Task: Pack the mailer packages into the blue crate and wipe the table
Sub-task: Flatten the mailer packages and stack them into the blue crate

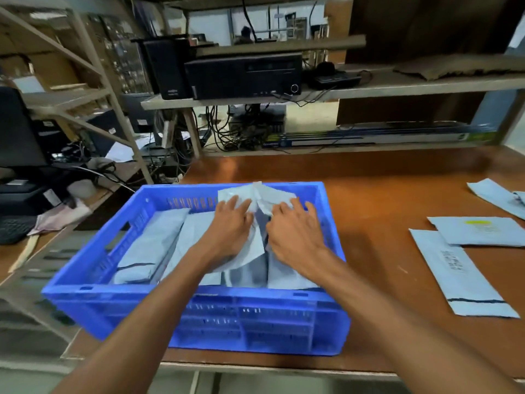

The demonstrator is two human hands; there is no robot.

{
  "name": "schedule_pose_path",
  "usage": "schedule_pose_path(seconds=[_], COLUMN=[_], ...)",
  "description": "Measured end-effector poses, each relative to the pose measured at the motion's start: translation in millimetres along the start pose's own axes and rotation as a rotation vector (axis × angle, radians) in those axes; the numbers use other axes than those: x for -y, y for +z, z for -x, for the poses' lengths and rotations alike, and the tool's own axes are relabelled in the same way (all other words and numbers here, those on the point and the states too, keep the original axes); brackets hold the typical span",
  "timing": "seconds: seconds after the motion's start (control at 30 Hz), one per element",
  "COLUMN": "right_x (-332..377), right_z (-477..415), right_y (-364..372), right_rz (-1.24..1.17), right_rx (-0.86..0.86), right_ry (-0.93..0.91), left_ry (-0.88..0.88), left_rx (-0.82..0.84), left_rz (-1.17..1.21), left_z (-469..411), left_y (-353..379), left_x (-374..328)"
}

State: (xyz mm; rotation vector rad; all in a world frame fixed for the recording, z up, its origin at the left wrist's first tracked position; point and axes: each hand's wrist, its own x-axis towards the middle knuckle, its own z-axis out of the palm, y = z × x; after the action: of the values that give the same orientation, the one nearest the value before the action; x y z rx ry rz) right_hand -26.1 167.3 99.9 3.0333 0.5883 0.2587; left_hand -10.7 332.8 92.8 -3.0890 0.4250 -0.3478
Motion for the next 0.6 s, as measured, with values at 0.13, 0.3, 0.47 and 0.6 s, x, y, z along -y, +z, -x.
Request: schedule_pose_path(seconds=[0.13,0.3,0.47,0.6], right_x=[0,-3,-7,-36], right_z=[-3,3,4,6], right_y=[24,29,26,-4], right_rz=[-0.042,-0.062,-0.12,-0.271], right_rx=[0.387,0.522,0.609,0.121], right_ry=[0.142,0.12,0.117,0.059], left_ry=[0.113,0.116,-0.08,-0.033], left_rx=[0.487,0.615,0.574,0.242], left_rz=[-0.228,-0.17,0.063,0.174], left_z=[-10,-13,-6,-15], left_y=[37,45,41,5], left_x=[1,3,4,-30])
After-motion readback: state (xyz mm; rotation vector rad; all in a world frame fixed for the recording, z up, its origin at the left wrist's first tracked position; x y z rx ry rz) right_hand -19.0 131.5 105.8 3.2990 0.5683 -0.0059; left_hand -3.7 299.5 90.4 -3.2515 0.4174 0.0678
